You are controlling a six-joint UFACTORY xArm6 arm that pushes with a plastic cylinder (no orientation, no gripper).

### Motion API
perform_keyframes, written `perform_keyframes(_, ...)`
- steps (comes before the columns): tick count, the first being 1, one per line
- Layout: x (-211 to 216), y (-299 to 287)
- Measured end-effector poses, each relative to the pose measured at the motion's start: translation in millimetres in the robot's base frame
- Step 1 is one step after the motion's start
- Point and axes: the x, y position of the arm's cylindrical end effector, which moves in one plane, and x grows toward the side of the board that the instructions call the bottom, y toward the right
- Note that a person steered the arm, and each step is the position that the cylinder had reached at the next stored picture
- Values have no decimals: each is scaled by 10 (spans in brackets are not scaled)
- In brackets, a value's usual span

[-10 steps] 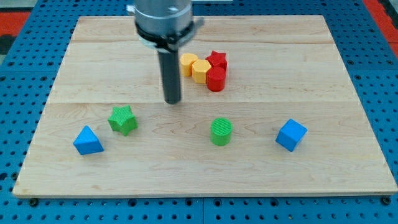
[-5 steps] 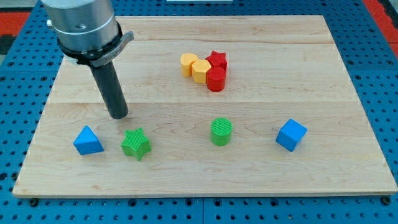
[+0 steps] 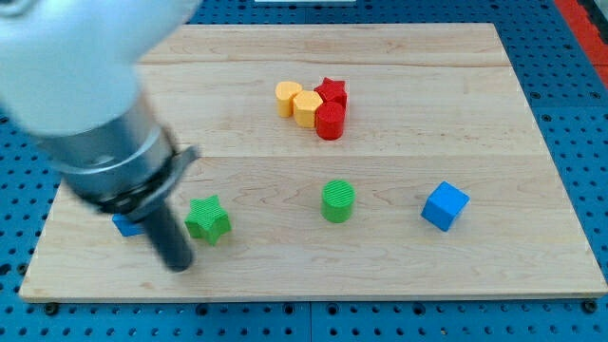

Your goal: Place the green star parallel to the left of the green circle

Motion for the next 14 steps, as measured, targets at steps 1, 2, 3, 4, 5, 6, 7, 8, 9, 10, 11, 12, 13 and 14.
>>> perform_keyframes(1, -447, 101)
perform_keyframes(2, -130, -230)
perform_keyframes(3, -547, -739)
perform_keyframes(4, -907, -388)
perform_keyframes(5, -1059, -266)
perform_keyframes(6, -937, 12)
perform_keyframes(7, -748, 242)
perform_keyframes(8, -753, -397)
perform_keyframes(9, -341, -191)
perform_keyframes(10, -281, 339)
perform_keyframes(11, -429, 281)
perform_keyframes(12, -174, 292)
perform_keyframes(13, -35, 545)
perform_keyframes(14, -66, 749)
